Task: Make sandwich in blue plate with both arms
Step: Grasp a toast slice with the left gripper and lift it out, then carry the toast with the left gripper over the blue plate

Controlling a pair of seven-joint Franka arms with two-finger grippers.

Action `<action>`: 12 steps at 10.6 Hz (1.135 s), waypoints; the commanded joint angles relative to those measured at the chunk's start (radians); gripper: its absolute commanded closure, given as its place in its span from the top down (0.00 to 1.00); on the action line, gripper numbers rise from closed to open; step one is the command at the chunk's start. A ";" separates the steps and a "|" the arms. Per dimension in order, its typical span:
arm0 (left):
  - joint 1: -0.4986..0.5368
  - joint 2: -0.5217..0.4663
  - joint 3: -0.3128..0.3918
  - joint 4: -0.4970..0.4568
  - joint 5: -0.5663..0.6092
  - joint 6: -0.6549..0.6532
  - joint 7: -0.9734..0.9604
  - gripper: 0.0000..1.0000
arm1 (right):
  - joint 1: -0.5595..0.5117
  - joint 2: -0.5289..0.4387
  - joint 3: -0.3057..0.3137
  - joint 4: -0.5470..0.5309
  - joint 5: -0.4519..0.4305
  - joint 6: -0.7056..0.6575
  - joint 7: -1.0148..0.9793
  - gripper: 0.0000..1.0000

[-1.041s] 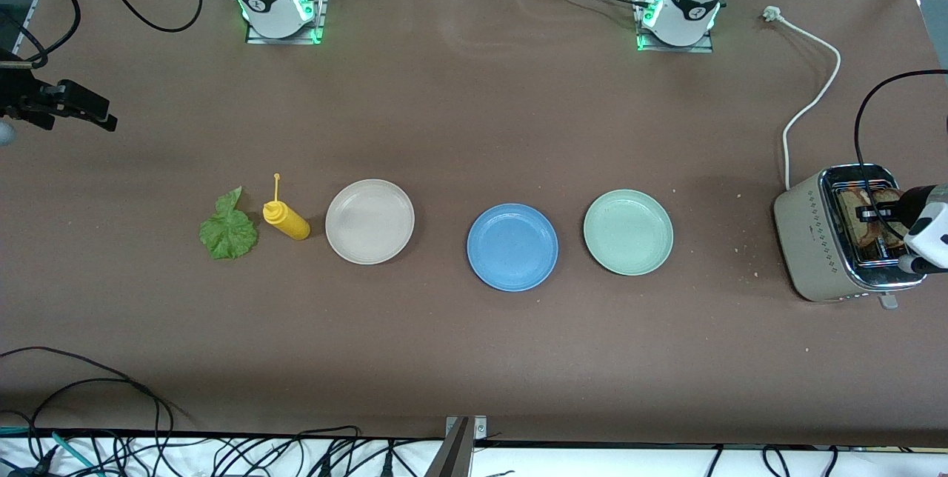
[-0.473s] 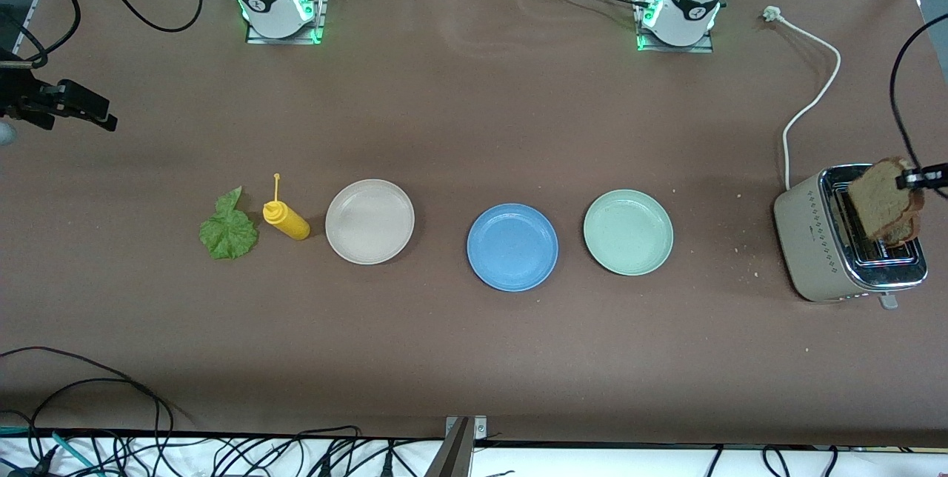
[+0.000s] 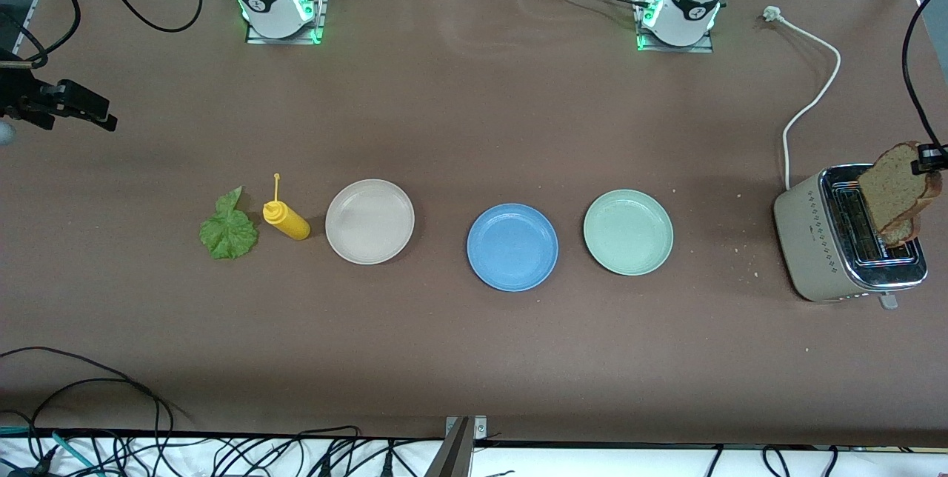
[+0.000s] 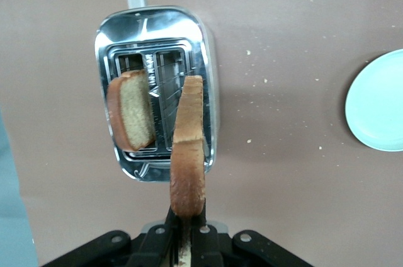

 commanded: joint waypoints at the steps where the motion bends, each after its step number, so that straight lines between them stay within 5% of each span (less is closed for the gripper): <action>1: -0.034 0.026 -0.008 0.015 -0.013 0.000 0.010 0.00 | 0.002 0.002 -0.004 0.020 0.008 -0.019 -0.004 1.00; 3: -0.053 0.067 -0.010 0.017 -0.077 0.001 -0.003 0.00 | 0.004 0.002 -0.004 0.020 0.008 -0.020 -0.004 1.00; 8: -0.200 0.155 -0.013 -0.002 -0.485 0.014 -0.262 0.00 | 0.004 0.002 -0.004 0.020 0.008 -0.019 -0.004 1.00; 12: -0.376 0.279 -0.013 -0.002 -0.749 0.223 -0.302 0.00 | 0.002 0.002 -0.004 0.020 0.008 -0.019 -0.004 1.00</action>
